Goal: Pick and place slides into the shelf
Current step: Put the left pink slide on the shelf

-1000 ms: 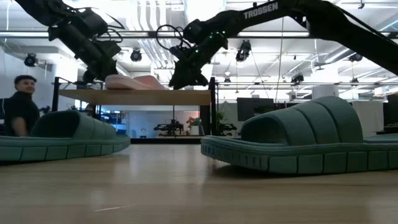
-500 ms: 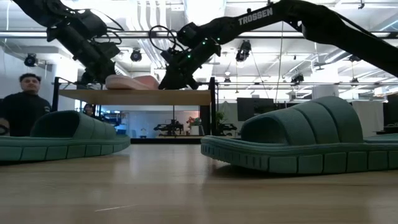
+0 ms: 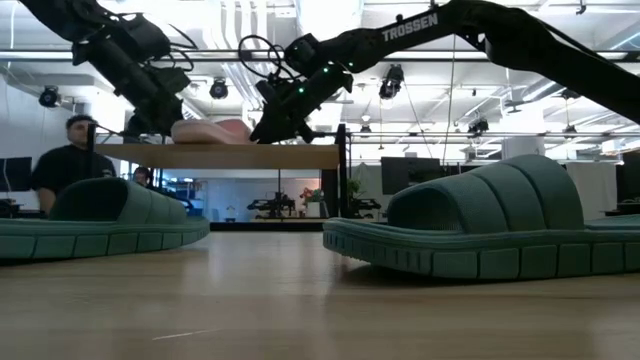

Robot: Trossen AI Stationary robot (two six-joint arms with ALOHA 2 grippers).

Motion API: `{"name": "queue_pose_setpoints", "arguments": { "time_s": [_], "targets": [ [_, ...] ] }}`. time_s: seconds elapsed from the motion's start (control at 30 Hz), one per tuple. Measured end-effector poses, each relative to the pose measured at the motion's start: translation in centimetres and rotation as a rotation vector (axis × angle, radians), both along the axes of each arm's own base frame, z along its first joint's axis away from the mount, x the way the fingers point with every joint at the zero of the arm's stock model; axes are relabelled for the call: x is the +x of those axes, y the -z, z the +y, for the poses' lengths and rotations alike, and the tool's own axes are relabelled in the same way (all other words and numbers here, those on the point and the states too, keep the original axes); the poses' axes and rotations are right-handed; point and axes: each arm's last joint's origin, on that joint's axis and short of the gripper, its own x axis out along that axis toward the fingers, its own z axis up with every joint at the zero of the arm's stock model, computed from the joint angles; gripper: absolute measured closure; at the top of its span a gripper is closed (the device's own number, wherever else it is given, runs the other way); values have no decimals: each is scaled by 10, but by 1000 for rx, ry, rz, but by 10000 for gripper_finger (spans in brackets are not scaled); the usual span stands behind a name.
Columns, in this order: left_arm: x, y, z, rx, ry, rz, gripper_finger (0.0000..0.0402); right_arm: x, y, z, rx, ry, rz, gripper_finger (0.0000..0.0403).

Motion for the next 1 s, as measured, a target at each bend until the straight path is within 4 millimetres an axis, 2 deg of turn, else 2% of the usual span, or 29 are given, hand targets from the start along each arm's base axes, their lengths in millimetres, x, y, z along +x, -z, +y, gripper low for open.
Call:
{"name": "queue_pose_setpoints", "arguments": {
  "time_s": [0.23,0.6,0.87,1.0],
  "targets": [
    [-8,-14,-11,69,4,-53,398,0,2,1,0,-7,1,287],
    [-16,-18,-23,58,-13,-68,398,4,2,-2,-28,-3,-48,287],
    [-13,-14,-18,44,-10,-53,398,4,13,-2,5,12,-29,287],
    [-7,-10,-10,58,2,-41,398,4,8,-2,39,38,-49,287]
  ]
}}
